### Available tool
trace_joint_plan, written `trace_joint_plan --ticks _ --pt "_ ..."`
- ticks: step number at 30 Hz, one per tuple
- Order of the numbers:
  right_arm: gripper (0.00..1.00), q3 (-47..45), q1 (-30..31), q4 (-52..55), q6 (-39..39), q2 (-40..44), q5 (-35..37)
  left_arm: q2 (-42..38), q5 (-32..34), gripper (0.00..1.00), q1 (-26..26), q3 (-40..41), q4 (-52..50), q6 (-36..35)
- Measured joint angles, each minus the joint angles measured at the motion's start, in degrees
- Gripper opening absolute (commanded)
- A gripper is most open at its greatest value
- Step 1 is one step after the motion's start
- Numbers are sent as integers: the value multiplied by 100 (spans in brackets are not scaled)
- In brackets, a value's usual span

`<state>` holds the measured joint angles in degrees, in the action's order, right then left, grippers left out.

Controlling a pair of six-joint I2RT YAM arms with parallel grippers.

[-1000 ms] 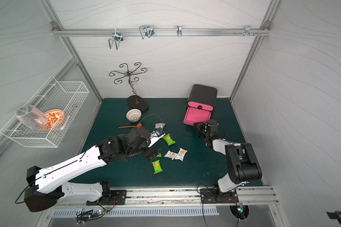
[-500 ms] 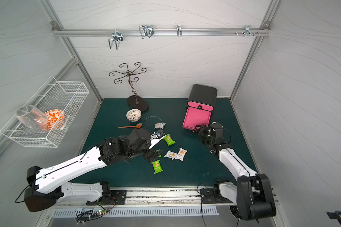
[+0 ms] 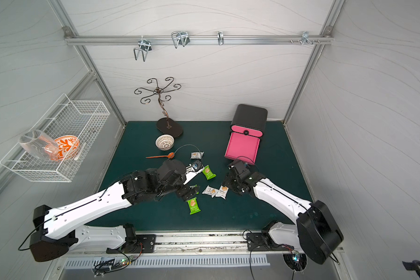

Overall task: Place the cookies into the drawer by color
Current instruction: Pick up the cookie at the center of the board.

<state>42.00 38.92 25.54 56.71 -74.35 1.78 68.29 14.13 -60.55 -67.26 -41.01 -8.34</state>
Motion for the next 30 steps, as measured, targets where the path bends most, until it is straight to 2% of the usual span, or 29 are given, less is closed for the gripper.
trace_joint_plan --ticks 7,11,15,19,23,25,27,30 --pt "75 826 245 186 -214 -1340 389 -2 9 98 -26 2 9 -7" --pt "67 1078 297 424 -247 -1821 551 -9 31 98 -26 13 15 -28" --pt "62 1255 317 699 -269 -2074 643 -24 31 98 -26 72 52 -46" --pt "53 1478 404 1054 -219 -2251 815 -35 33 98 -26 98 61 -48" --pt "54 1624 433 1403 -90 -2321 990 -66 50 98 -26 170 94 -57" --pt "61 1624 437 1451 -105 -2321 992 -83 57 98 -26 188 90 -66" --pt "66 1624 435 1456 -262 -2321 922 -103 66 98 -26 188 96 -68" --pt "67 1698 435 1499 -739 -2389 752 -136 70 98 -26 188 96 -68"
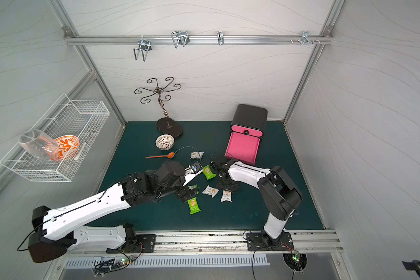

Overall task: Place the cookies into the drawer by color
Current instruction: Pick up the cookie at the center of the board.

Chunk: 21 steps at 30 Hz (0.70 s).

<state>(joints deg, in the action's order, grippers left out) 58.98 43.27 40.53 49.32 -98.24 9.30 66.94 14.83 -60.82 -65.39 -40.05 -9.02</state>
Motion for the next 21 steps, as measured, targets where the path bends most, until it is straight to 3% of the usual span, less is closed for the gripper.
trace_joint_plan --ticks 7,13,21 --pt "63 -63 9 -7 -754 -46 -275 -2 -4 98 0 0 4 2" --pt "43 -87 11 13 -866 -28 -295 -2 -2 98 0 0 4 2" --pt "32 -90 13 107 -879 118 -179 -2 -2 98 0 0 4 2"
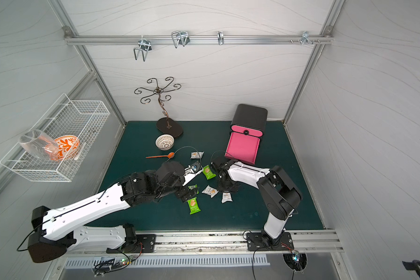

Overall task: Place the cookies into the drawer by color
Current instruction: Pick up the cookie at the center of the board, then place the cookie in the drawer.

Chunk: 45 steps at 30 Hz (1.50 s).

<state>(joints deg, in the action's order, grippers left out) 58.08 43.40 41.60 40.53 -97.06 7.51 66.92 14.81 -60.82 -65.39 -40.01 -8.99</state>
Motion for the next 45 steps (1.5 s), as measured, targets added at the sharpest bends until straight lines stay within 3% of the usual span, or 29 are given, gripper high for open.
trace_joint_plan --ticks 8,14,20,29,35,39,45 --pt "32 522 -385 334 -66 782 164 0 0 98 0 0 0 0" --pt "31 1432 -1690 238 -332 966 13 0 0 98 0 0 -2 0" --pt "31 2170 -2581 -138 -407 352 -90 0 4 98 0 0 -4 0" --pt "34 2723 -2643 -780 -293 -962 157 0 109 98 0 -4 -9 -42" --pt "64 2881 -2614 -955 -236 -1309 120 15 109 98 0 -7 -7 -46" --pt "70 2813 -2562 -1012 -317 -1128 109 20 107 98 0 -7 -7 -44" --pt "67 2085 -2518 -1078 -529 76 -236 20 103 98 0 -7 -4 -26"
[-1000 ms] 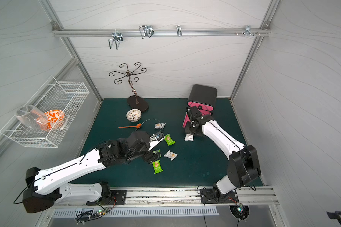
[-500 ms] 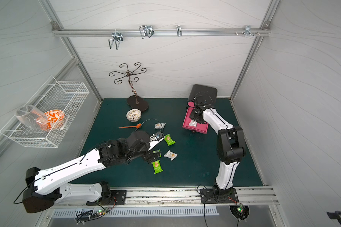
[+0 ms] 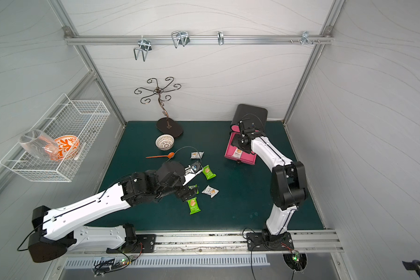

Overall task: Place the cookies into the drawer by color
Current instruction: Place the cookie in the drawer, then pick up the cookie at the center of the board.

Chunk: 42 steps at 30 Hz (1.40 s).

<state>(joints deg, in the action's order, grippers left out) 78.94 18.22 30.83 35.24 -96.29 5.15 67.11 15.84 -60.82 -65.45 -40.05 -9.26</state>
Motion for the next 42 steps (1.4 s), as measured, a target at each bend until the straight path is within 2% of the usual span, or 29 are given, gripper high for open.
trace_joint_plan --ticks 4,7,13,17,24,26,29,32,36,42 --pt "64 -555 201 -74 -181 911 -326 2 -22 98 0 0 4 26" --pt "64 -892 754 -83 -319 1226 -452 15 -26 98 0 0 7 52" --pt "62 -1296 2188 -74 -675 863 -562 17 109 98 -11 2 2 164" --pt "64 -1314 2726 -35 -1051 385 -568 11 249 98 -50 24 2 214" --pt "66 -1329 2881 68 -1537 -308 -942 11 247 98 -87 44 2 236" --pt "70 -1329 2907 118 -1613 -466 -973 11 240 98 -90 44 2 245" --pt "81 -1333 2986 197 -1716 -658 -1014 11 227 98 -101 44 0 245" --pt "85 -1388 3069 210 -1812 -741 -1091 11 219 98 -111 44 0 240" --pt "82 -1397 3163 225 -1832 -741 -1023 11 219 98 -111 46 0 238" --pt "68 -1381 3464 328 -1718 -815 -293 11 221 98 -111 46 2 238"
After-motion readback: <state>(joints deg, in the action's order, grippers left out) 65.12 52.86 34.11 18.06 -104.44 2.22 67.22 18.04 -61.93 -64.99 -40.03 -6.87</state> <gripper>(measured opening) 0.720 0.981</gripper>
